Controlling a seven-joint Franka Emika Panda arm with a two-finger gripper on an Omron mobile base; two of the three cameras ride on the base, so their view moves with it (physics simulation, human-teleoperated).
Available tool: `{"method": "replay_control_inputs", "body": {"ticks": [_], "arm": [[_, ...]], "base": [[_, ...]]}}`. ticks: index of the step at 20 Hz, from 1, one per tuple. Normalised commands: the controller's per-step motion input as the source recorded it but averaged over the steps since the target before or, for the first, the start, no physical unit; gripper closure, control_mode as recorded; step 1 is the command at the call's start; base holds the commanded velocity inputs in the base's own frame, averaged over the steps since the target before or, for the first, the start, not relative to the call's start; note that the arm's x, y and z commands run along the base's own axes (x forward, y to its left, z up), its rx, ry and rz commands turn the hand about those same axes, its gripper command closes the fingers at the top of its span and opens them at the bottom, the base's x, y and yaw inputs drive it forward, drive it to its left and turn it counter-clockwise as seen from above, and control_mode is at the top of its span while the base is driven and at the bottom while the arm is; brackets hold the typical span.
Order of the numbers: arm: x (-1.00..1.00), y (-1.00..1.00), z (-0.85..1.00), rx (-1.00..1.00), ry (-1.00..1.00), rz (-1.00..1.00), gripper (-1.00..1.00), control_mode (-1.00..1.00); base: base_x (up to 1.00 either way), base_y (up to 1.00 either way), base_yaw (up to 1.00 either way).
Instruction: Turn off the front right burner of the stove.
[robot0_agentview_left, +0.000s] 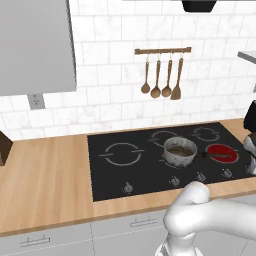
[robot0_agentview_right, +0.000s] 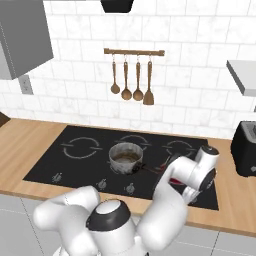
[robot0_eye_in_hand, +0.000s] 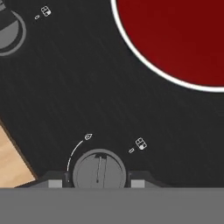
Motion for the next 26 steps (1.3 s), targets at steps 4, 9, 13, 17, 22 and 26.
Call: {"method": "replay_control_inputs", "body": {"ticks": [4,9,13,17,22,26], "arm": [[0.0,-0.27,0.0,0.1,0.39,-0.46,1.0,-1.0],[0.0,-0.36,0.0,0.13,0.39,-0.53,1.0,-1.0],[-0.11,-0.49,0.0,0.16,0.34,-0.6,1.0,-1.0],[-0.18,-0.48,0.0,0.16,0.27,-0.66,1.0,-1.0],[-0.26,-0.3,0.0,0.09,0.04,-0.38,1.0,-1.0],[0.0,0.0,0.0,0.0,0.0,0.0,1.0,-1.0]], "base": [[0.0,0.0,0.0],[0.0,0.0,0.0],[0.0,0.0,0.0],[0.0,0.0,0.0],[0.0,0.0,0.0],[0.0,0.0,0.0]]}}
